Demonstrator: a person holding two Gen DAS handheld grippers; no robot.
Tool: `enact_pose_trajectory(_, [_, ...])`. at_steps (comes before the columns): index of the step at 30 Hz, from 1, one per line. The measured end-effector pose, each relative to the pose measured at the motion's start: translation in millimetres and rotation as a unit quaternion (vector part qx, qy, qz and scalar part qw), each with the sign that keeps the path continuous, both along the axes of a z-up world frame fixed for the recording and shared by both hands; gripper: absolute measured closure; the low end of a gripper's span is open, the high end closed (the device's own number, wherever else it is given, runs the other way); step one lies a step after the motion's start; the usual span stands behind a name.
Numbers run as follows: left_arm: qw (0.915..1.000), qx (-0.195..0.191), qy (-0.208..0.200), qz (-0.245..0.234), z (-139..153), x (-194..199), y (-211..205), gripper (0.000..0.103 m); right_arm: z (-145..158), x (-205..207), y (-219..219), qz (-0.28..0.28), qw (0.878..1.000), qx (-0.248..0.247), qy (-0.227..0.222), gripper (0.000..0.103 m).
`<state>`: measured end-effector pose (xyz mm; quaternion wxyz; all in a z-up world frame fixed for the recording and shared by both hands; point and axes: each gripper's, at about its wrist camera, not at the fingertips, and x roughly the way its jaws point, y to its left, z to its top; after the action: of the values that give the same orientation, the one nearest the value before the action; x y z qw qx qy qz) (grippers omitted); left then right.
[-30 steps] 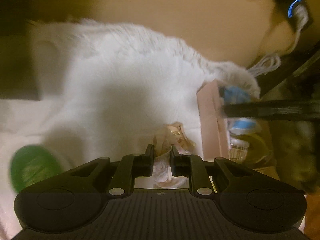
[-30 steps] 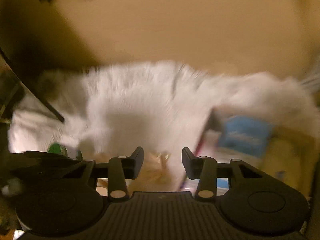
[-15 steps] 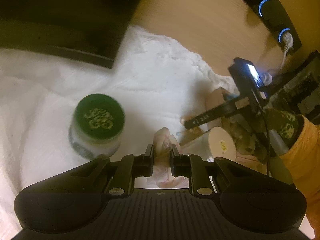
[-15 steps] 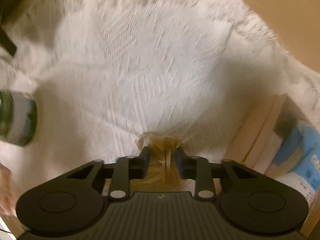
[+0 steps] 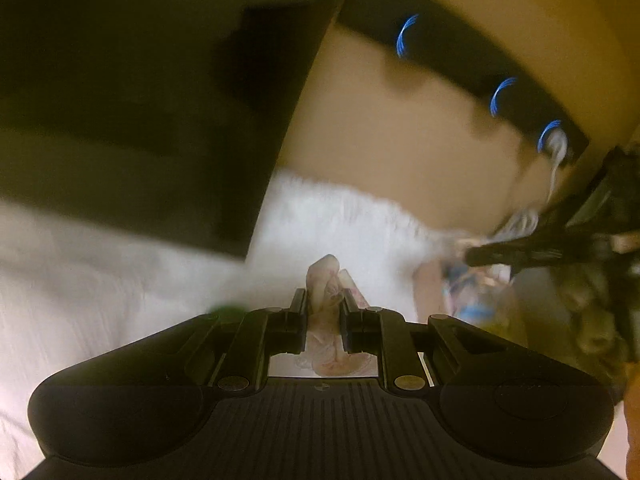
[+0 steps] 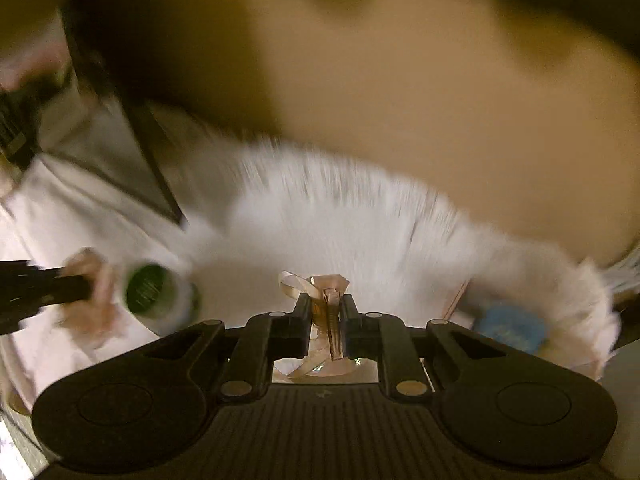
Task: Organize soft objects
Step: 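Grasp the beige ribbon bow with the right tool while the left tool holds the fabric, then carry the fabric and ribbon bow into the pink box and open both tools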
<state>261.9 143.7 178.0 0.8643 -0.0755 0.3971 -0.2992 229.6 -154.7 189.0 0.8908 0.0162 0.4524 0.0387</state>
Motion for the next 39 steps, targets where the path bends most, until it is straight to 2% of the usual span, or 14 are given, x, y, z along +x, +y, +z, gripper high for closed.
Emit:
enact_pose_trajectory(4, [0.9993, -0.016, -0.03, -0.015, 30, -9, -18, 0.084, 65, -49, -14, -0.01, 0.997, 0.013, -0.074, 0.089])
enact_pose_trajectory(9, [0.9962, -0.037, -0.03, -0.073, 44, -22, -69, 0.084, 102, -95, -41, -0.031, 0.992, 0.021, -0.119, 0.089])
enact_pose_trajectory(17, [0.9829, -0.065, 0.015, -0.172, 25, -42, -166, 0.084, 89, -134, -95, -0.087, 0.988, 0.047, -0.119, 0.088])
enact_pose_trajectory(19, [0.9783, -0.078, 0.03, -0.189, 14, -44, -188, 0.084, 77, -138, -107, -0.103, 0.987, 0.056, -0.111, 0.088])
enact_pose_trajectory(23, [0.9653, -0.139, 0.068, -0.21, -25, -47, -221, 0.084, 46, -132, -126, -0.144, 0.983, 0.056, -0.094, 0.088])
enact_pose_trajectory(25, [0.9641, -0.151, 0.073, -0.206, -49, -48, -240, 0.083, 27, -125, -135, -0.17, 0.981, 0.042, -0.087, 0.088])
enact_pose_trajectory(27, [0.9723, -0.122, 0.071, -0.186, -79, -46, -260, 0.082, 5, -115, -144, -0.197, 0.977, 0.031, -0.076, 0.088])
enact_pose_trajectory(29, [0.9819, -0.065, 0.085, -0.156, -105, -44, -271, 0.083, -18, -107, -157, -0.224, 0.972, 0.051, -0.056, 0.088])
enact_pose_trajectory(31, [0.9836, -0.028, 0.085, -0.157, -118, -50, -273, 0.083, -42, -102, -167, -0.24, 0.966, 0.085, -0.035, 0.088])
enact_pose_trajectory(35, [0.985, 0.058, 0.026, -0.16, -126, -62, -275, 0.081, -90, -99, -172, -0.245, 0.962, 0.12, 0.006, 0.088])
enact_pose_trajectory(37, [0.985, 0.063, 0.04, -0.156, -132, -56, -277, 0.078, -115, -94, -173, -0.25, 0.959, 0.128, 0.034, 0.088])
enact_pose_trajectory(39, [0.9855, 0.049, 0.052, -0.154, -130, -50, -275, 0.076, -131, -93, -174, -0.241, 0.957, 0.155, 0.047, 0.087])
